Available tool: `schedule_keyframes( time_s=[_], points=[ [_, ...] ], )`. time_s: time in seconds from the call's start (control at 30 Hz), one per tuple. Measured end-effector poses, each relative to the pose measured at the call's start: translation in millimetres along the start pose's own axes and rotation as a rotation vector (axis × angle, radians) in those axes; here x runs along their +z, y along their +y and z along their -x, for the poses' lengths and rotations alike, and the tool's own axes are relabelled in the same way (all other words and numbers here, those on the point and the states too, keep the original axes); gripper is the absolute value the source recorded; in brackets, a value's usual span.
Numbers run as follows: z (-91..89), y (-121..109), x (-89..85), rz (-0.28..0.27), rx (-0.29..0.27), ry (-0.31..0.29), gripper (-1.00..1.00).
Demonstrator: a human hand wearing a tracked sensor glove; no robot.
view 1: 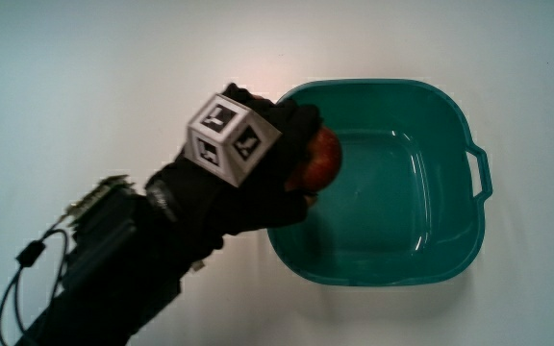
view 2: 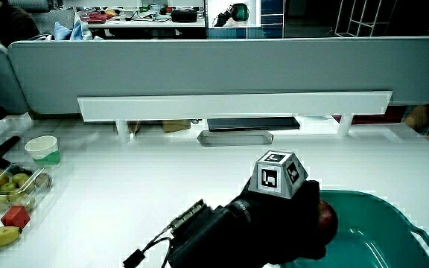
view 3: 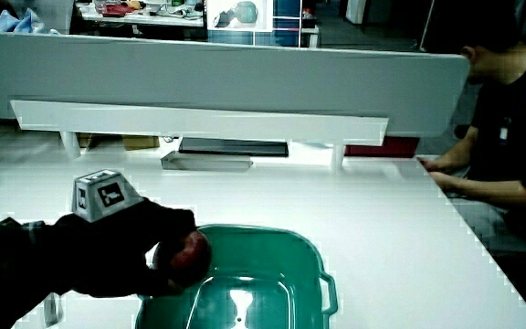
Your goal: Pick apple from plate
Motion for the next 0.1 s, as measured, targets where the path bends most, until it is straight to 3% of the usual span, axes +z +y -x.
schedule_keyframes(
  time_s=[0.03,0.07,0.1],
  points=[
    [1.5,-2.8,3.9,-0.037,-0.005,0.007,1.00],
    [3.7,-3.8,7.6,-0.030,-0.029,0.092,1.00],
    [8.3,-7.0,7.2,0.002,0.068,-0.019,1.00]
  ],
)
